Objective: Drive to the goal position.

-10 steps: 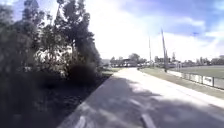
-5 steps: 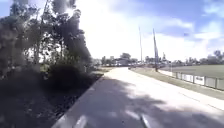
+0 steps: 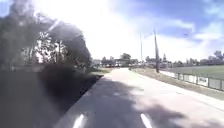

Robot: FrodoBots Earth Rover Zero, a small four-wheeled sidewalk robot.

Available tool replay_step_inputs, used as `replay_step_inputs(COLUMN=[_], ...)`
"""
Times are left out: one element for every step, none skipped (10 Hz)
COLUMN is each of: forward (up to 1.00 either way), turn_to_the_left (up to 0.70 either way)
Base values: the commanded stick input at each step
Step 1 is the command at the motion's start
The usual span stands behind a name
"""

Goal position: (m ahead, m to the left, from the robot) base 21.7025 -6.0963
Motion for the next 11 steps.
replay_step_inputs(forward=[1.0,1.0,1.0,1.0,1.0,1.0,1.0,1.0,1.0,1.0,1.0], turn_to_the_left=[0.0,0.0,0.0,0.0,0.0,0.0,0.0,0.0,-0.09,-0.4,-0.4])
